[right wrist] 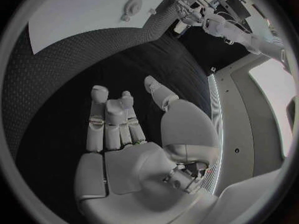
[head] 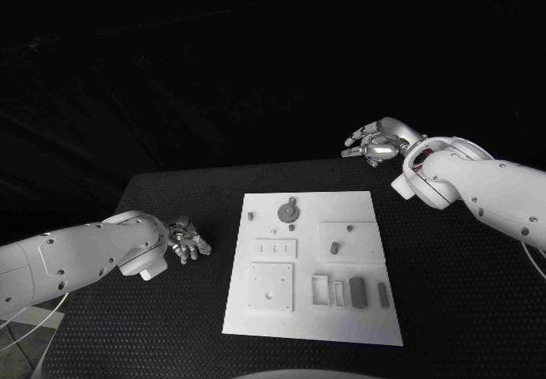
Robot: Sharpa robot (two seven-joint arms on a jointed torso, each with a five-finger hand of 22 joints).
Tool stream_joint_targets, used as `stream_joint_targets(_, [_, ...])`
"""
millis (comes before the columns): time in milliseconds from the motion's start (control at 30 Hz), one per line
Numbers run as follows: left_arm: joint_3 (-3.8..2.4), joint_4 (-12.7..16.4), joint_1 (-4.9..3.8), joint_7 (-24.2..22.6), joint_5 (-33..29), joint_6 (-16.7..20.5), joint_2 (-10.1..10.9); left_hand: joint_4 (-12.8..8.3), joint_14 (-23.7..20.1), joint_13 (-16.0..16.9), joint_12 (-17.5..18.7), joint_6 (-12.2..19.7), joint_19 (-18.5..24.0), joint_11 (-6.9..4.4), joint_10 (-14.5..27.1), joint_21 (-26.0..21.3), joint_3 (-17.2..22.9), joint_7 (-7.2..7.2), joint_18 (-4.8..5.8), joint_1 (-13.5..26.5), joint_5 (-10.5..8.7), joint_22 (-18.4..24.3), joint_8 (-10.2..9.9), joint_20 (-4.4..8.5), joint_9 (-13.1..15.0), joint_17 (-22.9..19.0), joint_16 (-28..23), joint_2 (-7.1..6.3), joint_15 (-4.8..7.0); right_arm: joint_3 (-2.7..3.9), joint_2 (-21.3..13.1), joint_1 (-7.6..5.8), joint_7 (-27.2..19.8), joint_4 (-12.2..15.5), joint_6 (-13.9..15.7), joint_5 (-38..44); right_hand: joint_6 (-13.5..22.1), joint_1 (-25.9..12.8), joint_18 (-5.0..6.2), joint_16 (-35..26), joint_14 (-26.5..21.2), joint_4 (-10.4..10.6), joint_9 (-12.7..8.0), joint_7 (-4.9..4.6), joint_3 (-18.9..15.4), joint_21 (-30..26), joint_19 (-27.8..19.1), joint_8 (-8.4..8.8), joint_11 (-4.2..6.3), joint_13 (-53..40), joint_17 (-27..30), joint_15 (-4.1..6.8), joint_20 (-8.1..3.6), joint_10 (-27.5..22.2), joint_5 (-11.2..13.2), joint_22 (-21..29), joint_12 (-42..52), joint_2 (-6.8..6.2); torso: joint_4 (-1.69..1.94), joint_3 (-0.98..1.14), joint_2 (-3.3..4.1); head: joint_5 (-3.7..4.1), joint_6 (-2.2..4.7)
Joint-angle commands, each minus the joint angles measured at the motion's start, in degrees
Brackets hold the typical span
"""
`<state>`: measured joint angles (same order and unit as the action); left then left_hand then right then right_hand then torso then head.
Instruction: Assemble the parts on the task board
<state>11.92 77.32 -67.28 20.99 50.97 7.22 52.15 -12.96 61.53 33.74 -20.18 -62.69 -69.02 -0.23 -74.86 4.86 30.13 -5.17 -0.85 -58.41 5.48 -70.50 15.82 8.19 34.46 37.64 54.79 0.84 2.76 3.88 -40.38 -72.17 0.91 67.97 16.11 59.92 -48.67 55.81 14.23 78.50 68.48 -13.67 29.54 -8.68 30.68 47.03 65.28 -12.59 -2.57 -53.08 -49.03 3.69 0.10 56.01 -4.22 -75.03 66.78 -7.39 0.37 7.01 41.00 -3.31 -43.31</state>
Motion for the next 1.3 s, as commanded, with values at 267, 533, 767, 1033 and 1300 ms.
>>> stream_joint_targets(267, [-0.05,4.09,-3.88,-0.58,-7.18,2.11,-0.90,-0.51,0.71,0.45,-0.61,-1.75,-0.78,-0.40,-0.90,0.43,0.83,0.99,0.04,0.67,1.09,-0.68,0.91,0.31,0.36,0.68,0.76,0.45,0.25,0.02,0.51,0.03,-0.26,-0.53,-0.61,-0.08,-0.10,-0.57,0.77,0.26,-0.46,0.34,-0.09,-0.41,-0.13,-0.31,0.03,0.29,-0.02,0.11,-0.01,0.02,-0.56,-0.48,-0.13,-0.89,0.18,-0.13,-0.04,0.03,-0.02,0.37,0.67])
stream_joint_targets(533, [-0.06,5.55,-4.61,1.22,-8.18,4.56,-5.14,-0.58,0.79,0.58,-0.71,-1.84,-0.91,-0.47,-1.04,0.52,0.94,1.01,0.08,0.90,1.38,-0.91,0.94,0.39,0.35,0.90,0.91,0.54,0.33,0.01,1.13,0.02,-0.28,-1.18,-0.74,-0.14,-0.11,-0.57,0.77,0.26,-0.46,0.34,-0.10,-0.41,-0.14,-0.31,0.02,0.29,-0.02,0.12,0.00,0.02,-0.56,-0.48,-0.13,-0.89,0.19,-0.14,-0.10,0.05,0.06,1.57,1.35])
stream_joint_targets(767, [-0.03,5.65,-5.27,3.61,-7.08,7.45,-8.33,-1.03,0.85,1.06,-1.14,-2.13,-1.09,-0.69,-1.36,0.96,1.05,1.14,0.20,1.30,1.96,-1.93,1.08,0.68,0.36,1.67,1.94,0.52,0.64,0.01,1.28,0.02,-0.23,-1.22,-0.74,-0.14,-0.11,-0.57,0.77,0.26,-0.47,0.34,-0.10,-0.41,-0.14,-0.32,0.02,0.29,-0.02,0.12,0.00,0.02,-0.56,-0.48,-0.13,-0.89,0.19,-0.15,0.03,0.09,-0.02,2.33,1.59])
stream_joint_targets(1033, [-0.02,5.12,-5.30,4.58,-4.97,8.06,-11.38,-1.14,0.78,1.38,-1.46,-2.20,-1.29,-0.84,-1.50,1.29,1.15,1.17,0.22,1.51,2.02,-2.57,1.11,0.90,0.35,1.97,2.48,0.60,0.86,0.01,1.34,0.02,-0.22,-1.21,-0.75,-0.14,-0.11,-0.58,0.77,0.26,-0.47,0.34,-0.11,-0.41,-0.14,-0.32,0.01,0.29,-0.02,0.13,0.00,0.02,-0.56,-0.49,-0.13,-0.89,0.20,-0.16,0.05,0.07,0.00,2.81,1.59])
stream_joint_targets(1300, [0.05,3.72,-5.31,5.78,-2.55,6.57,-14.44,-1.32,0.68,2.55,-2.84,-2.23,-1.67,-1.27,-1.84,2.30,1.24,1.21,0.30,1.79,2.00,-4.51,1.10,1.38,0.29,2.92,4.62,0.65,1.36,0.01,1.72,0.02,-0.25,-1.43,-0.84,-0.14,-0.11,-0.57,0.77,0.26,-0.48,0.34,-0.11,-0.41,-0.14,-0.32,0.01,0.28,-0.01,0.14,0.00,0.02,-0.56,-0.49,-0.13,-0.89,0.21,-0.16,0.16,0.06,0.03,3.32,1.38])
